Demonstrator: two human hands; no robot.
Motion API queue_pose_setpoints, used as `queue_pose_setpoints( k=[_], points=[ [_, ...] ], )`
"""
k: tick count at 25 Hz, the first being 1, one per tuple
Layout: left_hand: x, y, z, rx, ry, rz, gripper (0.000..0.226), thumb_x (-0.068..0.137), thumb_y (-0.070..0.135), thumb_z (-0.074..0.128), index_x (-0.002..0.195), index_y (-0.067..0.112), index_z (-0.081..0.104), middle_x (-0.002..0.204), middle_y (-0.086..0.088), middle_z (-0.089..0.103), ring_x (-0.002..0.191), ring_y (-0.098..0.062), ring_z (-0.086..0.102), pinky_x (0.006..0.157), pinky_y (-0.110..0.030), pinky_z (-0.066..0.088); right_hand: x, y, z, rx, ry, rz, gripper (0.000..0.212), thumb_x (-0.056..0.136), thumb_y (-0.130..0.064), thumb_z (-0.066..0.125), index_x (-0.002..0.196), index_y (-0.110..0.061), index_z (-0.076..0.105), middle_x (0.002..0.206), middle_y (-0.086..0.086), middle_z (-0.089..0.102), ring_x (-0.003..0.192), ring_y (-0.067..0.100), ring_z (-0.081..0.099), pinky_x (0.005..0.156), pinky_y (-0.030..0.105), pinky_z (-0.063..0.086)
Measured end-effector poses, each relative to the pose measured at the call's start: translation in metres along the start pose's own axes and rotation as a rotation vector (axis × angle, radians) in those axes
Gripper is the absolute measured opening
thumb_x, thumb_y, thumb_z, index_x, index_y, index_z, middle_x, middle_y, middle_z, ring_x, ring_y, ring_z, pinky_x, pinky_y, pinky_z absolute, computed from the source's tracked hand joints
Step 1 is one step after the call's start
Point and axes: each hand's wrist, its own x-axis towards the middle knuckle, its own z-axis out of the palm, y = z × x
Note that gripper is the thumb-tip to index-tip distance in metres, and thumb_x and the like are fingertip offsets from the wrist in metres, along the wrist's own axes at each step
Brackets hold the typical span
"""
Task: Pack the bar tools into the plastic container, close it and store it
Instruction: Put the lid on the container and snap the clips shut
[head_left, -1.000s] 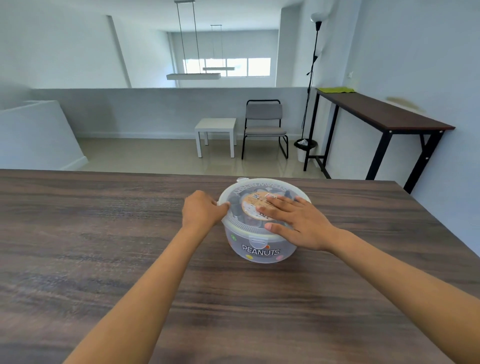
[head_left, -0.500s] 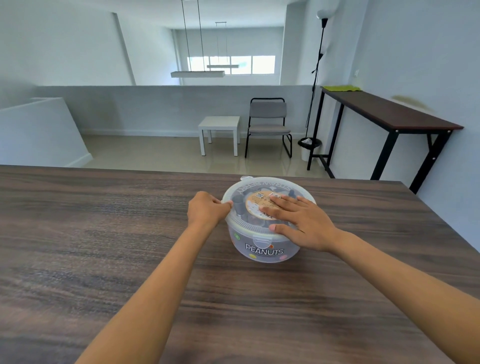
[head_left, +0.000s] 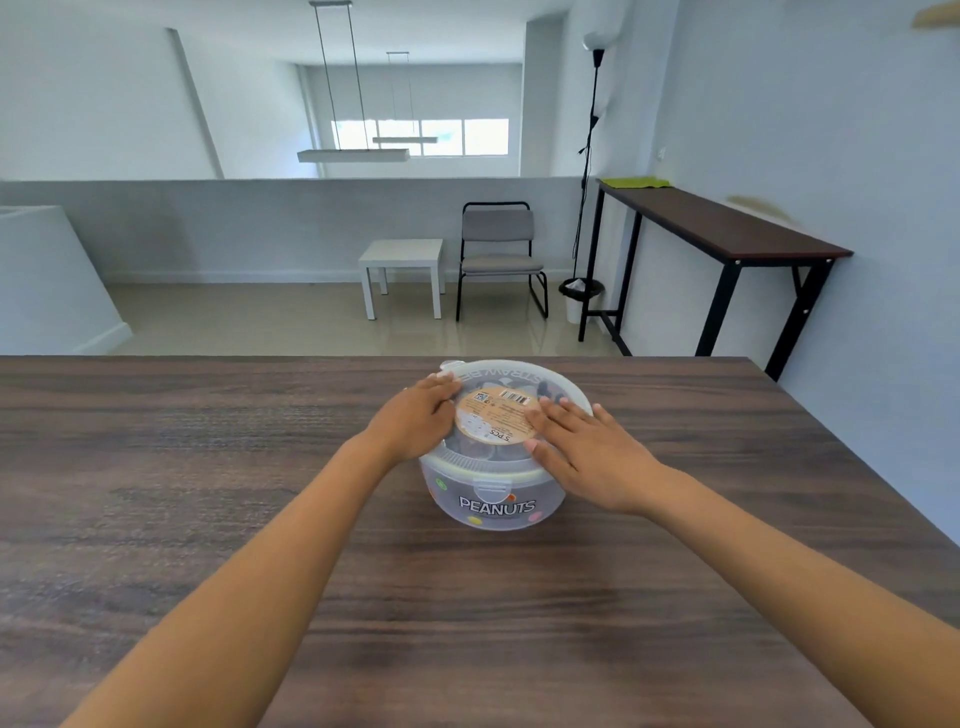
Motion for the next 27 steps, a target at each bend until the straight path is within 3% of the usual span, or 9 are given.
queue_pose_setpoints(
  k=[5, 8, 12, 17, 19, 20, 22, 24, 27],
  points=[
    [-0.014, 0.016, 0.005, 0.237, 0.066, 0.030, 0.048, 0.097, 0.027, 0.028, 0.141, 0.015, 0.042, 0.151, -0.005, 0.039, 0.139, -0.025, 0.031, 0.115, -0.035, 0.025, 0.011, 0.022, -0.010, 0.003, -0.086, 0.060, 0.052, 0.099, -0.037, 0.014, 0.150, -0.025, 0.007, 0.160, -0.005, 0.002, 0.147, 0.015, 0.002, 0.117, 0.047, -0.004],
    [-0.024, 0.027, 0.012, 0.356, 0.138, -0.003, 0.046, 0.095, 0.031, 0.029, 0.130, 0.010, 0.052, 0.135, -0.009, 0.052, 0.126, -0.030, 0.039, 0.104, -0.040, 0.037, 0.021, 0.031, -0.010, 0.017, -0.093, 0.090, 0.052, 0.099, -0.035, 0.014, 0.150, -0.025, 0.007, 0.160, -0.007, 0.002, 0.147, 0.015, 0.002, 0.117, 0.049, -0.004],
    [-0.031, 0.038, 0.016, 0.437, 0.164, -0.043, 0.046, 0.093, 0.037, 0.031, 0.117, 0.007, 0.057, 0.126, -0.012, 0.055, 0.120, -0.033, 0.041, 0.095, -0.042, 0.040, 0.031, 0.033, -0.008, 0.095, -0.061, 0.103, 0.052, 0.099, -0.040, 0.013, 0.149, -0.027, 0.008, 0.160, -0.010, 0.005, 0.147, 0.014, -0.001, 0.116, 0.050, -0.007],
    [-0.017, 0.027, 0.000, 0.093, 0.238, -0.135, 0.044, 0.091, 0.035, 0.047, 0.108, -0.002, 0.062, 0.118, -0.018, 0.056, 0.116, -0.034, 0.047, 0.093, -0.042, 0.045, 0.024, 0.022, -0.002, 0.137, 0.034, 0.002, 0.057, 0.095, -0.054, 0.013, 0.148, -0.034, 0.011, 0.159, -0.012, 0.002, 0.146, 0.012, -0.006, 0.115, 0.048, -0.012],
    [-0.007, 0.019, -0.008, 0.019, 0.266, -0.212, 0.041, 0.090, 0.035, 0.050, 0.080, -0.003, 0.061, 0.090, -0.018, 0.061, 0.088, -0.030, 0.057, 0.069, -0.034, 0.048, 0.020, 0.016, 0.002, 0.134, 0.043, -0.063, 0.057, 0.091, -0.061, 0.016, 0.145, -0.044, 0.015, 0.159, -0.014, 0.001, 0.146, 0.010, -0.006, 0.115, 0.047, -0.010],
    [-0.003, 0.016, -0.010, 0.012, 0.268, -0.250, 0.043, 0.090, 0.035, 0.053, 0.062, 0.001, 0.054, 0.069, -0.013, 0.056, 0.066, -0.024, 0.053, 0.052, -0.029, 0.041, 0.018, 0.014, 0.003, 0.122, 0.047, -0.081, 0.055, 0.090, -0.062, 0.017, 0.143, -0.047, 0.018, 0.158, -0.015, 0.003, 0.146, 0.010, -0.004, 0.116, 0.046, -0.009],
    [0.001, 0.012, -0.011, -0.016, 0.264, -0.290, 0.053, 0.087, 0.033, 0.058, 0.045, 0.009, 0.038, 0.045, -0.003, 0.038, 0.042, -0.015, 0.035, 0.041, -0.024, 0.024, 0.017, 0.014, 0.005, 0.086, 0.079, -0.096, 0.050, 0.091, -0.060, 0.021, 0.141, -0.051, 0.021, 0.158, -0.014, 0.009, 0.146, 0.011, 0.004, 0.117, 0.043, -0.003],
    [0.004, 0.008, -0.010, -0.065, 0.252, -0.312, 0.050, 0.084, 0.031, 0.062, 0.044, 0.008, 0.044, 0.041, 0.000, 0.035, 0.039, -0.014, 0.034, 0.040, -0.023, 0.024, 0.017, 0.014, 0.006, 0.074, 0.109, -0.097, 0.048, 0.092, -0.057, 0.024, 0.140, -0.052, 0.023, 0.158, -0.013, 0.014, 0.146, 0.012, 0.011, 0.117, 0.041, 0.002],
    [0.006, 0.004, -0.010, -0.100, 0.219, -0.335, 0.034, 0.084, 0.031, 0.063, 0.065, 0.003, 0.067, 0.048, -0.003, 0.049, 0.046, -0.016, 0.044, 0.041, -0.023, 0.031, 0.018, 0.013, 0.009, 0.083, 0.140, -0.099, 0.046, 0.092, -0.055, 0.028, 0.138, -0.053, 0.026, 0.157, -0.013, 0.018, 0.145, 0.011, 0.015, 0.116, 0.040, 0.005]
  ],
)
